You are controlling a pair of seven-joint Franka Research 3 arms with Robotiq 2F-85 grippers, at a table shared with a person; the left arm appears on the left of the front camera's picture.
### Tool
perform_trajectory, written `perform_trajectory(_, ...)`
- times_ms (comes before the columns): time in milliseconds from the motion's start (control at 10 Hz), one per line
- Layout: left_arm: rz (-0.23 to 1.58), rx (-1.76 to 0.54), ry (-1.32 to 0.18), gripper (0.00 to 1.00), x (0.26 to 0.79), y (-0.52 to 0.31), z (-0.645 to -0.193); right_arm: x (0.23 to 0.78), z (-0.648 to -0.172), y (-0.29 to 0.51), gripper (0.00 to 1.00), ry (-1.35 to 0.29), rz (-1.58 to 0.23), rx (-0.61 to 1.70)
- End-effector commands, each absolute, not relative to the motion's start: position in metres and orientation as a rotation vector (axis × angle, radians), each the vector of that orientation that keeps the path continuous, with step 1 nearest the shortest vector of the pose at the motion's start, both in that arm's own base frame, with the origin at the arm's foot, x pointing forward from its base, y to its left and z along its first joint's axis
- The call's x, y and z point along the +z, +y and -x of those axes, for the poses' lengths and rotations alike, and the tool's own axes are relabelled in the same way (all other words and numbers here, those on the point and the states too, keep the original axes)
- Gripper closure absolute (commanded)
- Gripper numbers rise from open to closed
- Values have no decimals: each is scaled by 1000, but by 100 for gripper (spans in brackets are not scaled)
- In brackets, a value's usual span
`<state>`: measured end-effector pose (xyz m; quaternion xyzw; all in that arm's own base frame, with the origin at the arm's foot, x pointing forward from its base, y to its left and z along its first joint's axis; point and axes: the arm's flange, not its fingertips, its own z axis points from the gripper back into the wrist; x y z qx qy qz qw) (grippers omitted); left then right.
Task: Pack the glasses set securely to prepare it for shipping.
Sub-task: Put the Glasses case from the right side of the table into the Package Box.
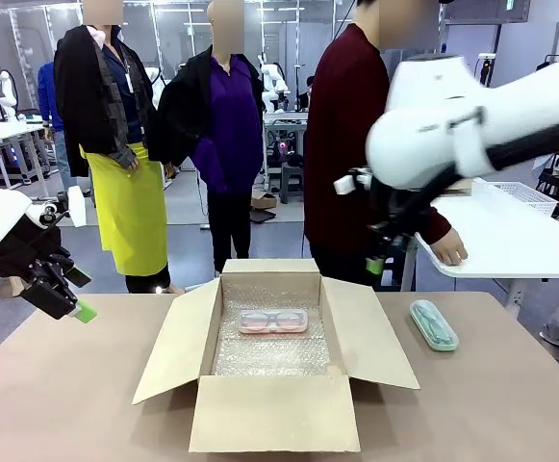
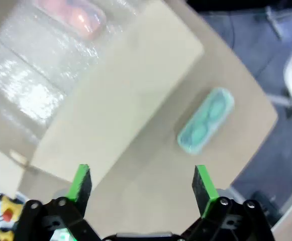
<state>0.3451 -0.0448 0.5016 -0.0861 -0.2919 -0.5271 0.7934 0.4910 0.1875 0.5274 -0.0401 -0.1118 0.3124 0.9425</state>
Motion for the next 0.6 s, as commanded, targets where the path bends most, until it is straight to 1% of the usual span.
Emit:
perform_trajectory(0,193,-1151,-636,0,502,-42,-345,515,-457,154,0,-209,88,436)
perform_trajectory(200,193,-1151,-636,0,502,-42,-345,497,-462,97,0,-177,25,231)
perform_trajectory(300,193,-1151,-636,0,502,-42,-345,485,-468,67,0,-200,-9,157)
perform_trajectory(400,193,-1151,-636,0,502,-42,-345,475,-470,55,0,-192,-7,125)
perform_trajectory(500,193,-1151,-636,0,502,-42,-345,472,-471,55,0,-217,-47,153)
